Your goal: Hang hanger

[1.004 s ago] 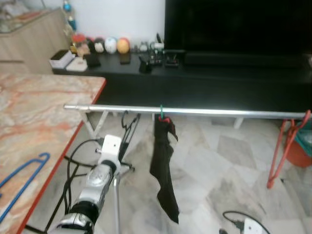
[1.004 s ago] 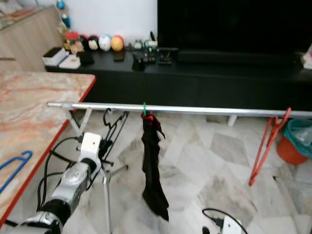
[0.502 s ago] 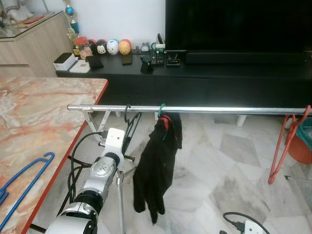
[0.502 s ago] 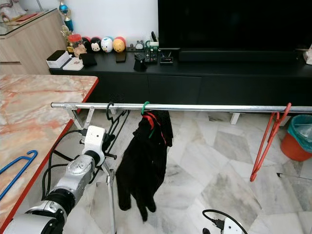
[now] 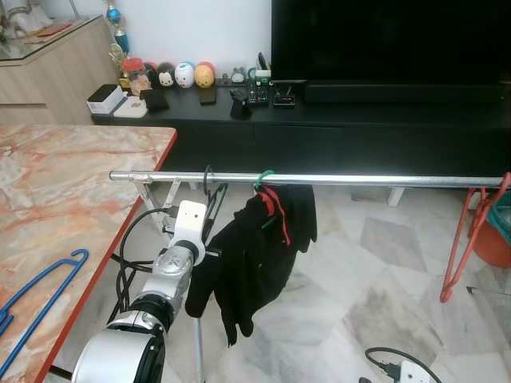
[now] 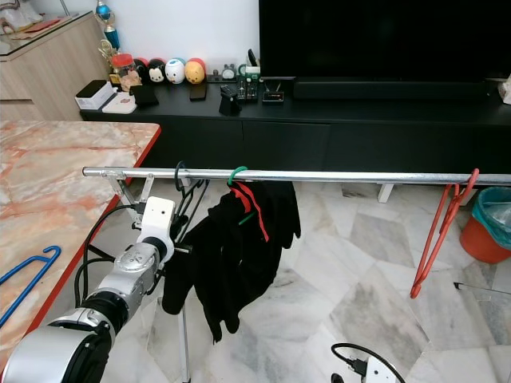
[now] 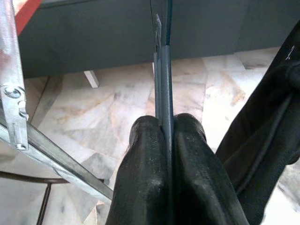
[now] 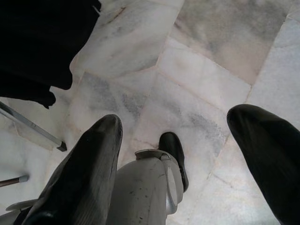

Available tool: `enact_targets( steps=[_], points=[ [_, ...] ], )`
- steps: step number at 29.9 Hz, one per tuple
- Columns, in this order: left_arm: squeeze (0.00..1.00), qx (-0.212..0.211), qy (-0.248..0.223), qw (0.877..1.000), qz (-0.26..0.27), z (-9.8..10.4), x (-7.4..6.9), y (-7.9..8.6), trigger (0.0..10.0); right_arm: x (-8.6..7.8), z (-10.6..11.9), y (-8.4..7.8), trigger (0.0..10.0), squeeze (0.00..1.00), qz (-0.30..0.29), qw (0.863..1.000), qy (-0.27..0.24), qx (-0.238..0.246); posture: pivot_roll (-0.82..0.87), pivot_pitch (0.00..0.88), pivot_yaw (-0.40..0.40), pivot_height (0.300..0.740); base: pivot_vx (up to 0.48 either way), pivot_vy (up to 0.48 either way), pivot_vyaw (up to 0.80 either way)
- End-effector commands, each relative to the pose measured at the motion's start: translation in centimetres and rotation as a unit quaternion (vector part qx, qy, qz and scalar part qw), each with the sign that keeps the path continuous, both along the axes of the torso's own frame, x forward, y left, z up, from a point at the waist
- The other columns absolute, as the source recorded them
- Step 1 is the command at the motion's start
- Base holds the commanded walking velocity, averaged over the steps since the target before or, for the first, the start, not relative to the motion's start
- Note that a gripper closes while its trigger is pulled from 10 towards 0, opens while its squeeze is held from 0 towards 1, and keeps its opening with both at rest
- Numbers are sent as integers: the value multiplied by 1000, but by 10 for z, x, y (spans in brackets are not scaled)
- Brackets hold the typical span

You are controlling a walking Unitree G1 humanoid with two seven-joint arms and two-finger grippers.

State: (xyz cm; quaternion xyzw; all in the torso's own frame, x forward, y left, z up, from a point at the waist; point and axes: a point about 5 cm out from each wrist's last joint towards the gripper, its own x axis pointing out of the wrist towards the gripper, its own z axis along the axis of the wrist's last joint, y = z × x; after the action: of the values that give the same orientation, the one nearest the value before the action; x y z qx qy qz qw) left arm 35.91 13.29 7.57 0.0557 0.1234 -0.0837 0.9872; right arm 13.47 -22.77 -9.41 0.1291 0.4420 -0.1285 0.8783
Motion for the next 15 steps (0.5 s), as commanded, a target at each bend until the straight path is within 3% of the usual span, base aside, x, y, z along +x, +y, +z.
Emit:
enact_targets(
  steps=[1,9,15],
  points=[
    [0,1,7,1000,4,4,4,-2,10000,-2,-1,1,10000,0,-6,1000,5,5,-17,14,63,740,0,0,0],
    [0,24,39,999,-14,-3,2,-12,10000,-3,-1,1,10000,0,-6,1000,6,6,-19,24,64,740,0,0,0],
    [0,35,66,997,-10,-11,-2,-10,10000,-2,-1,1,10000,0,-3,1000,6,7,-18,28,63,740,0,0,0]
  ],
)
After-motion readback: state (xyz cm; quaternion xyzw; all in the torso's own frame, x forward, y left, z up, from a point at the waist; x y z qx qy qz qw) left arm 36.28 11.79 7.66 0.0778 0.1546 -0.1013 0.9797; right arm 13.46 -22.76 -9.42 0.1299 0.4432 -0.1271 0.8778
